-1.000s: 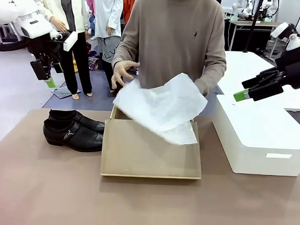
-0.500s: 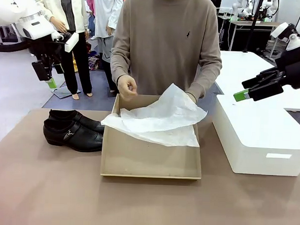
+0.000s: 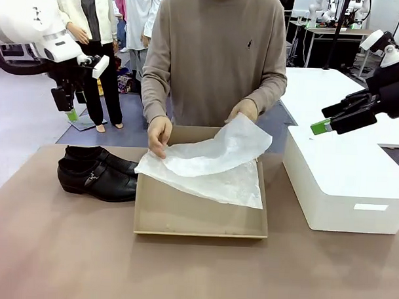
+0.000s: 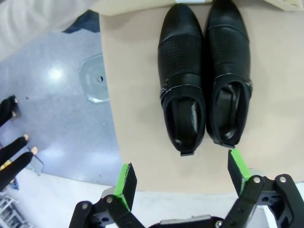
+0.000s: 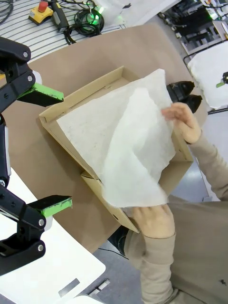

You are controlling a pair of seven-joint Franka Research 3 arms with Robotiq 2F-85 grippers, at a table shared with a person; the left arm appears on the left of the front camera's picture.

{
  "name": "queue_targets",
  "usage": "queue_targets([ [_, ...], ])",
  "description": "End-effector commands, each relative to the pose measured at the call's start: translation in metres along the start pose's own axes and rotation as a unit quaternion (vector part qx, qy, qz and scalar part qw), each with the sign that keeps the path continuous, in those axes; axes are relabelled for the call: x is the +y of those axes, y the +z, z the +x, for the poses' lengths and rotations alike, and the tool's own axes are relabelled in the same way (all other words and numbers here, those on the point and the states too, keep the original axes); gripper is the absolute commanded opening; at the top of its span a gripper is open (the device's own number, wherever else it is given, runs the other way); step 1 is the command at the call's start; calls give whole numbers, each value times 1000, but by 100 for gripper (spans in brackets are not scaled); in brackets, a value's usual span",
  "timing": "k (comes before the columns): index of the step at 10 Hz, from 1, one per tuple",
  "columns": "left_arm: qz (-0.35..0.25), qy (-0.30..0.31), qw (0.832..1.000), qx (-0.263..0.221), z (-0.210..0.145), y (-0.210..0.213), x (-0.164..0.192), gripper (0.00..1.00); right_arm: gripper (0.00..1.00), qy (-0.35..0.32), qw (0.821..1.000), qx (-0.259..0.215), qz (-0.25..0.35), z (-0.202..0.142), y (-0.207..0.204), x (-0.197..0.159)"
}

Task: Pack the shoes into the box.
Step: Place one shoe of the Shoes into the Shoes Box.

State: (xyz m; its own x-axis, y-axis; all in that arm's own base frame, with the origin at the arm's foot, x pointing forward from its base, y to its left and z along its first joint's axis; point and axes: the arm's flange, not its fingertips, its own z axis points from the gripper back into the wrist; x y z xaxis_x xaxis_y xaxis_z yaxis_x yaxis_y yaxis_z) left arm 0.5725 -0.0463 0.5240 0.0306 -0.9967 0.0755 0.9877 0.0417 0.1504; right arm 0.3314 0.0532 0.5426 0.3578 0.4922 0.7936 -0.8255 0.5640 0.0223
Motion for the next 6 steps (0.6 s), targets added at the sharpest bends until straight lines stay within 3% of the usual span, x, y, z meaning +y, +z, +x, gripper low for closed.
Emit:
queue_targets([
  [1,2,20,1000,11,2,-11,15,100,100,7,1000,-6,5,0,-2,-2],
  [6,-24,39,999,27,-1,-62,30,100,100,7,1000,-6,5,0,-2,-2],
])
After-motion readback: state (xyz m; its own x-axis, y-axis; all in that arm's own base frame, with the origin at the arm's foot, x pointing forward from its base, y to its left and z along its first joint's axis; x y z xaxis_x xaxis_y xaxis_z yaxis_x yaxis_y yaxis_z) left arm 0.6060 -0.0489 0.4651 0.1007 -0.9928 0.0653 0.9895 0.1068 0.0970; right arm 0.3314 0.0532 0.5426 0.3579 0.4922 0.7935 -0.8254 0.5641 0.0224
